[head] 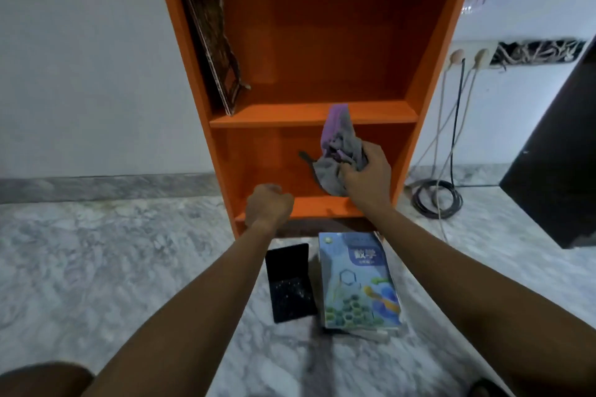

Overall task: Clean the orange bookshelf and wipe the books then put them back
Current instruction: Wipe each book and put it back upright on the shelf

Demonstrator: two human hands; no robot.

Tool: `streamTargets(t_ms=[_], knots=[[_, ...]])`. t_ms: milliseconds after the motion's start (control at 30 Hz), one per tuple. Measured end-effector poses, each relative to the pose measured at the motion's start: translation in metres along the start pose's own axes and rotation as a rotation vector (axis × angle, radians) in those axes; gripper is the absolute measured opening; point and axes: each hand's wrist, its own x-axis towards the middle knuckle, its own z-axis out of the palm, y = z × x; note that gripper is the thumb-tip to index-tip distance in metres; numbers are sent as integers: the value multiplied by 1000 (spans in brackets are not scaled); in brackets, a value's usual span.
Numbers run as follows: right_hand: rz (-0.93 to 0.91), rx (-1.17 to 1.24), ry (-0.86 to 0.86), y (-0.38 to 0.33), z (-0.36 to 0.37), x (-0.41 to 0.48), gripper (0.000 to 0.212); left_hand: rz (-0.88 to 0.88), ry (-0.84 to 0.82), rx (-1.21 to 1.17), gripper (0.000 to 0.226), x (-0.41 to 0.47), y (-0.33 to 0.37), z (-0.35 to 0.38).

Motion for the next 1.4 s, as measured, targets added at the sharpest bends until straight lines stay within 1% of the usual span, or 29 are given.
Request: streamTargets(t_ms=[33, 67, 100, 133, 200, 233, 267, 333, 400, 467, 533, 600, 700, 767, 800, 833, 867, 900, 967, 1067, 1100, 1133, 1267, 1333, 1400], knots=[[90, -40, -43, 18, -7, -15, 26, -31, -100, 50, 22, -9, -15, 18], [181, -65, -84, 38, -15, -30, 28, -65, -201, 111, 20, -18, -32, 40], [304, -105, -128, 54, -21, -42, 18, -79, -299, 196, 29, -22, -51, 62], [415, -139, -157, 75, -29, -56, 5, -97, -388, 271, 35, -32, -69, 84], [566, -194, -178, 104, -38, -80, 15, -183, -519, 289, 35, -53, -98, 111], [583, -215, -197, 110, -43, -92, 11, -217, -557, 284, 27, -61, -110, 121], [567, -238, -236, 121, -47, -105, 8, -248, -597, 277, 20, -69, -121, 132], [473, -328, -354, 140, -53, -128, 8, -274, -623, 252, 32, -77, -142, 149], [291, -486, -502, 162, -55, -148, 21, -287, -591, 217, 37, -81, -150, 158], [161, -701, -659, 195, -53, -168, 35, -311, -548, 219, 32, -77, -153, 162], [103, -892, -741, 217, -52, -183, 51, -334, -527, 223, 24, -69, -153, 162], [83, -933, -761, 223, -50, -192, 59, -396, -519, 167, 23, -61, -153, 164], [100, -833, -768, 222, -46, -192, 57, -437, -500, 159, 27, -56, -155, 165], [119, -770, -776, 225, -44, -191, 55, -446, -447, 107, 34, -55, -158, 170], [124, -761, -764, 226, -44, -191, 58, -458, -412, 46, 39, -54, -161, 174], [165, -760, -767, 223, -45, -191, 64, -477, -401, -42, 40, -52, -162, 179], [213, -757, -765, 224, -45, -191, 68, -504, -433, -144, 36, -51, -160, 182], [266, -739, -779, 221, -46, -190, 68, -527, -491, -252, 32, -51, -157, 186], [326, -623, -767, 216, -44, -190, 58, -550, -578, -421, 32, -51, -147, 185], [332, -311, -641, 200, -39, -189, 40, -486, -633, -548, 44, -52, -139, 173], [346, -232, -640, 193, -37, -187, 34, -467, -664, -584, 49, -52, -138, 167], [336, -197, -638, 186, -33, -185, 31, -448, -691, -602, 54, -53, -136, 159], [136, -254, -572, 168, -12, -166, 38, -318, -790, -638, 62, -55, -116, 125], [89, -202, -498, 160, -4, -148, 41, -248, -846, -602, 65, -56, -104, 106], [71, -128, -382, 147, -1, -123, 43, -183, -916, -570, 67, -60, -93, 90]])
